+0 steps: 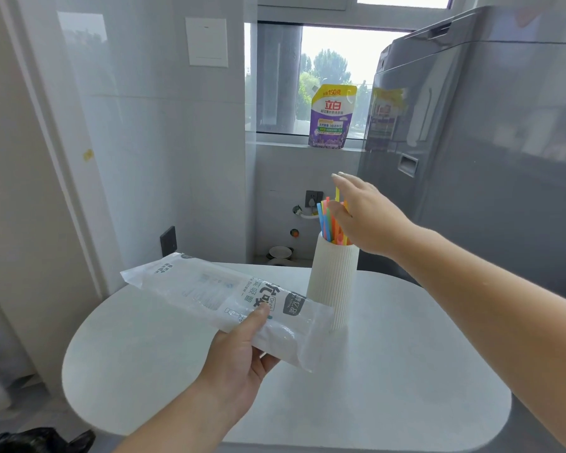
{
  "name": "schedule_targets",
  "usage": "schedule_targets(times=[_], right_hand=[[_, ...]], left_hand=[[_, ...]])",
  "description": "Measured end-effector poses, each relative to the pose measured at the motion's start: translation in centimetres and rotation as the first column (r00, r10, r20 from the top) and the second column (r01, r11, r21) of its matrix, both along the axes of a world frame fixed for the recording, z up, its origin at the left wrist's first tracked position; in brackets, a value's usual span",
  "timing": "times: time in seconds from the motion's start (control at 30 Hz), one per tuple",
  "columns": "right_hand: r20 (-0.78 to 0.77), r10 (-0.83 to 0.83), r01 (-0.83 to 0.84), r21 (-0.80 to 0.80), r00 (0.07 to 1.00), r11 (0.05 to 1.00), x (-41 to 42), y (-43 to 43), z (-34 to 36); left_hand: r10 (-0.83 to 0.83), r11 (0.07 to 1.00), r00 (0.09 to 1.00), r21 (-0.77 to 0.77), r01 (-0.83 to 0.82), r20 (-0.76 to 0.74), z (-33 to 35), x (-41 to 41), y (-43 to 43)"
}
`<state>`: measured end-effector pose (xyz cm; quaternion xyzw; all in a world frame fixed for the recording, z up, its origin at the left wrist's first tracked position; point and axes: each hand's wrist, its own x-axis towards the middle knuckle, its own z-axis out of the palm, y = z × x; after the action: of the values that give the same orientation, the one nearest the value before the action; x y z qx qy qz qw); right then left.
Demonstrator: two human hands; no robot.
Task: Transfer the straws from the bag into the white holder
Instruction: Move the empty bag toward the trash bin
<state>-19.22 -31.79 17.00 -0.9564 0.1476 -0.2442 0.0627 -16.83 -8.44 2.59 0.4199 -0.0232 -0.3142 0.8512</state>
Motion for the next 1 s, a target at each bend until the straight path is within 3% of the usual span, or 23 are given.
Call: schedule_targets(times=[0.3, 0.43, 0.53, 0.63, 0.77, 0.83, 0.9, 0.97, 1.0], right_hand=[[0.05, 0.018, -0.017, -0.03, 0.999, 0.999, 0.2, -0.4, 0.3], [-0.097, -0.02, 0.008, -0.123, 0.995, 0.992, 0.2, -0.2, -0.1], [-0.086, -0.006, -0.004, -0.115, 0.996, 0.993, -0.3, -0.2, -0.6], [0.003, 0.045, -0.045, -0.066, 0.999, 0.997, -0.9, 0.1, 0.1], [0.335, 0.034, -0.008, -0.08, 0.941, 0.997, -3.6, 1.8, -0.2], [0.416, 0.023, -0.032, 0.016, 0.909, 0.999, -5.5, 3.6, -2.1], [0.288, -0.07, -0.014, 0.28, 0.955, 0.96, -7.2, 5.6, -4.8], [0.06, -0.098, 0.037, 0.641, 0.993, 0.767, -8.2, 7.5, -7.8], [-0.018, -0.078, 0.06, 0.809, 0.997, 0.585, -8.6, 8.4, -9.0]], left_hand=[[-0.009, 1.0, 1.0, 0.018, 0.009, 0.013, -0.1, 0.0, 0.1], [-0.012, 1.0, 1.0, 0.019, 0.012, 0.014, 0.1, -0.1, 0.1], [-0.018, 1.0, 1.0, 0.022, 0.018, 0.012, 0.3, -0.2, 0.3], [-0.016, 0.999, 1.0, 0.033, 0.015, 0.014, 0.3, -0.1, 0.7], [-0.027, 0.999, 0.999, 0.02, 0.027, 0.036, 0.6, 0.2, 1.5], [-0.053, 0.998, 0.997, 0.025, 0.052, 0.058, 0.8, 0.3, 2.0], [-0.084, 0.996, 0.994, 0.034, 0.082, 0.074, 0.9, 0.4, 2.7], [-0.111, 0.993, 0.991, 0.036, 0.109, 0.068, 0.9, 0.3, 3.5], [-0.125, 0.992, 0.99, 0.037, 0.123, 0.063, 0.9, 0.3, 3.9]])
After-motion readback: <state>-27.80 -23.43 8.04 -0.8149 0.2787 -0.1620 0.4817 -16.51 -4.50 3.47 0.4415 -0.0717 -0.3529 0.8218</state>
